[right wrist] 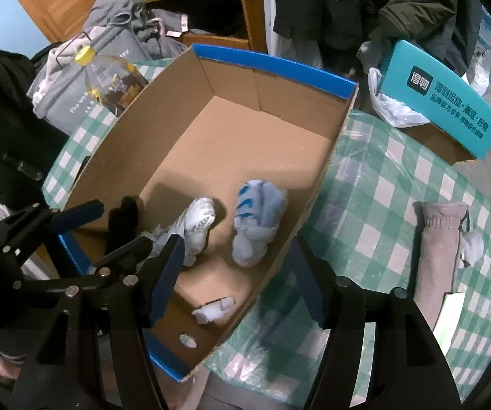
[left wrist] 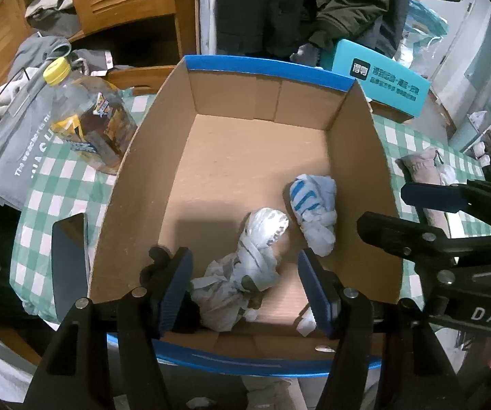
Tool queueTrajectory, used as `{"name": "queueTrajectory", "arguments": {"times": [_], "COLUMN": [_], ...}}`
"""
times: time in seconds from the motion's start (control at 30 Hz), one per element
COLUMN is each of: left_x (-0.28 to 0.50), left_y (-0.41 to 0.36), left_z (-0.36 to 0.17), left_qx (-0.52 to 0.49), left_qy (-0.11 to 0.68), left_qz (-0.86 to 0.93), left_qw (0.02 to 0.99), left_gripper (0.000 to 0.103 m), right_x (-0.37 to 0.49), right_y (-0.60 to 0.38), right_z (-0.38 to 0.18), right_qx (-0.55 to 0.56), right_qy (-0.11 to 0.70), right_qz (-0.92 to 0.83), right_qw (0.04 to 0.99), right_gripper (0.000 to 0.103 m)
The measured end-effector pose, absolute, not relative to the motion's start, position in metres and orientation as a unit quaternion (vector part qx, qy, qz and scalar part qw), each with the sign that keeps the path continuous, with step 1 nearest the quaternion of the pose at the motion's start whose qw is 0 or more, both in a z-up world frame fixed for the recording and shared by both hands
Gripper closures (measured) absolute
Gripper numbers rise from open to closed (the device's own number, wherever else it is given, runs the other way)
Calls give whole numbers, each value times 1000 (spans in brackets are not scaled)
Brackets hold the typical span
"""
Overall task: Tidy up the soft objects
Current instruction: 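Open both tools over the cardboard box to drop the two socks, then move both tools back over the table toward the grey sock and green pad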
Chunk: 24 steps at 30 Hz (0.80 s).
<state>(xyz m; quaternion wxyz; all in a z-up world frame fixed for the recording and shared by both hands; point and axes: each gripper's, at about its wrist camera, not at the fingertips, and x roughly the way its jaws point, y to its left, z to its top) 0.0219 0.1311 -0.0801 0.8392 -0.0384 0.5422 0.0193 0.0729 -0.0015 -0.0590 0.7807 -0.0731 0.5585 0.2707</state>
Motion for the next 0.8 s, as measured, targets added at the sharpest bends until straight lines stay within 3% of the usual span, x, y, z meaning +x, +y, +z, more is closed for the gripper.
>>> {"name": "queueTrajectory", "arguments": {"times": [0.8], "left_x": [26], "left_y": [73], "left_z": [-64], "left_qx": [-11], "left_qy": [528], "left_qz": [-28], "left_qw": [849], "left_gripper": [34], "right_x": [63], "right_y": [-86], "right_z": [-48], "right_qx": [-33], "right_qy": [549], "right_qz": [234], "right_qw": [802], "right_gripper": [38]}}
